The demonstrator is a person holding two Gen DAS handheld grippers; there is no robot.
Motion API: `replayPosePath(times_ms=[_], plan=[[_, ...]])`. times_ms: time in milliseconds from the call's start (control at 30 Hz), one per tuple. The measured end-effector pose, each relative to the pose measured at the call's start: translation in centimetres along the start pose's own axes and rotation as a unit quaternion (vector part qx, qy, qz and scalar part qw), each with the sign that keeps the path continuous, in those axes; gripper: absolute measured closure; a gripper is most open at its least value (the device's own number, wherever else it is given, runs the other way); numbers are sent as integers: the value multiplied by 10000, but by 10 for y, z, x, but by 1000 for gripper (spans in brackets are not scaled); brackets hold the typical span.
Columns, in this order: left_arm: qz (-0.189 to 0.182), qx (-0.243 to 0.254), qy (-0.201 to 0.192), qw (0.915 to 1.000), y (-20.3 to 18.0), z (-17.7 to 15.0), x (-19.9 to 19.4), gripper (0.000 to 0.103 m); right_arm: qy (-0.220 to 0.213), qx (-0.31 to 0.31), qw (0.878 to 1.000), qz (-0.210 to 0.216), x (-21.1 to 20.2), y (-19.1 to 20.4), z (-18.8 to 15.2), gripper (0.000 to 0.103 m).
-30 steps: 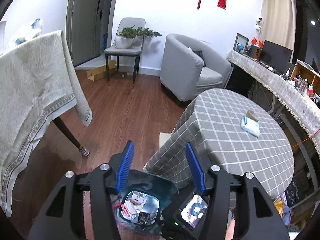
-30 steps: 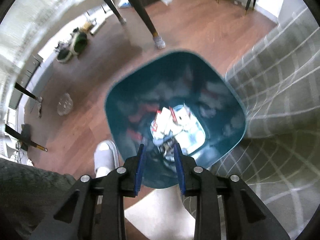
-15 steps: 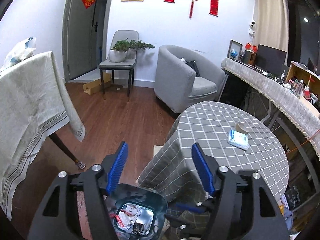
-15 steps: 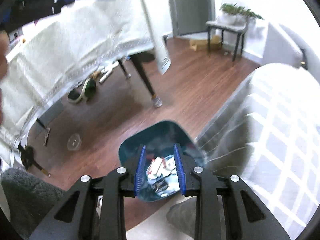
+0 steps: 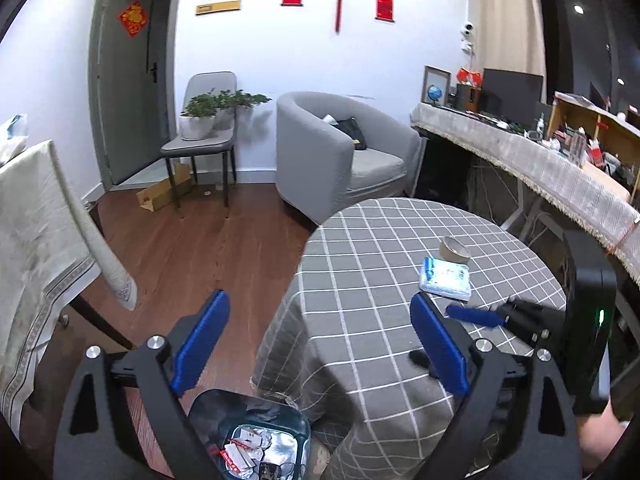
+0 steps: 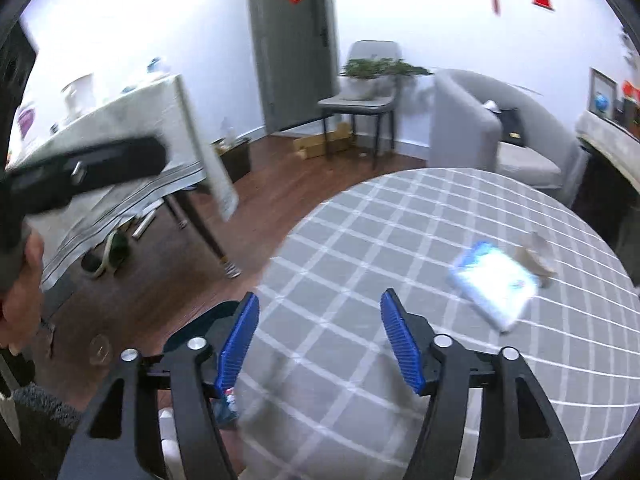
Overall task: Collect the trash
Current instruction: 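Move both tools from the bin back to the checked table, then grasp the blue tissue pack with left gripper while right grasps the tape roll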
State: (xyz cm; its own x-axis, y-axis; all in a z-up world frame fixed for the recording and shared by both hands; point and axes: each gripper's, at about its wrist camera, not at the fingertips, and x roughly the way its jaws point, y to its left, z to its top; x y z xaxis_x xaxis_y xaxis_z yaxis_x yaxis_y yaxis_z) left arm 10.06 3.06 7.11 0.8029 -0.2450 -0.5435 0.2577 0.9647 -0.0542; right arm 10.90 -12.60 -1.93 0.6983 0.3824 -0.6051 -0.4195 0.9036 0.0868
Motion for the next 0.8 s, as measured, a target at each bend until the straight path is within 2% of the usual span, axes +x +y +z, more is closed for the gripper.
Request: replayPosePath(times_ms=[100,333,800], plan=[[-188,51,23,9998,-9,2,11,9,-37,197,9996,-197,-2,-25,0,27],[-408,183,169,9989,-32,9,42,8,-109,586,9972,-448,-6,-79,3,19],[-866,786,694,9907,-81,6,113,8,-147,1065,9897,-948,0,-151,14,17]])
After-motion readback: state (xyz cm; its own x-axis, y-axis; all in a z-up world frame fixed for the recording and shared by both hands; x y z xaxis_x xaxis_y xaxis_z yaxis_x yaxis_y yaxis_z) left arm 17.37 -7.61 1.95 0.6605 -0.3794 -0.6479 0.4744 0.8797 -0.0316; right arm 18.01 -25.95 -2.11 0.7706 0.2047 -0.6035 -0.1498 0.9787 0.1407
